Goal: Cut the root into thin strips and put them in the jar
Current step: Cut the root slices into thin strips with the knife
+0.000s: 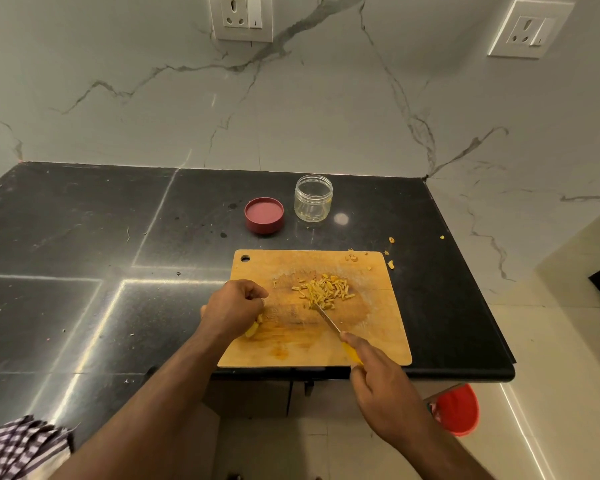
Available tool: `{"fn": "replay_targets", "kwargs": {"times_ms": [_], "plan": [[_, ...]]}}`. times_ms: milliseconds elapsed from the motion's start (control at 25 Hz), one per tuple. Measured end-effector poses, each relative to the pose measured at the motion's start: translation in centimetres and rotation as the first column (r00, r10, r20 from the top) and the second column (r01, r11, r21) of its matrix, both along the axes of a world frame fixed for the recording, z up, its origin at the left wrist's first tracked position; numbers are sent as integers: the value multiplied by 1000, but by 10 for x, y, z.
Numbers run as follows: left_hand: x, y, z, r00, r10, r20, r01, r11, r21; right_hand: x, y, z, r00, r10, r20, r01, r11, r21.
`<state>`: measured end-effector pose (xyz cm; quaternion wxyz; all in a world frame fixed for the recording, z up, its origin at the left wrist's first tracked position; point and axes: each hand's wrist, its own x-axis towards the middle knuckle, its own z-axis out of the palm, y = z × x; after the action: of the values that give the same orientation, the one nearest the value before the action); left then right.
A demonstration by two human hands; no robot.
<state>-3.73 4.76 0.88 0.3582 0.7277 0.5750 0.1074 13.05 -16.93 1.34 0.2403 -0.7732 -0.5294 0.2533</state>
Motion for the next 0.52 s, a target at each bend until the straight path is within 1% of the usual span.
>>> {"fn": "replay_targets", "kwargs": {"times_ms": [120,280,360,440,520], "plan": [[-4,0,2,1000,-3,15,3,1000,23,-5,-1,-1,997,81,-17,-81,997,-3],[-17,0,6,1000,-28,-10,29,999,15,-7,4,-4,997,65,-34,-65,998,5],[-23,-5,8,994,-75,-74,76,997,14,-12,7,-4,996,75,-53,-75,997,9],[-27,-13,11,977,-115,-177,125,991,46,-16,10,-4,994,87,-66,-86,996,12],[-29,-22,12,959,-114,-258,141,986,91,-19,13,-4,993,95,-76,-94,995,13]]}}
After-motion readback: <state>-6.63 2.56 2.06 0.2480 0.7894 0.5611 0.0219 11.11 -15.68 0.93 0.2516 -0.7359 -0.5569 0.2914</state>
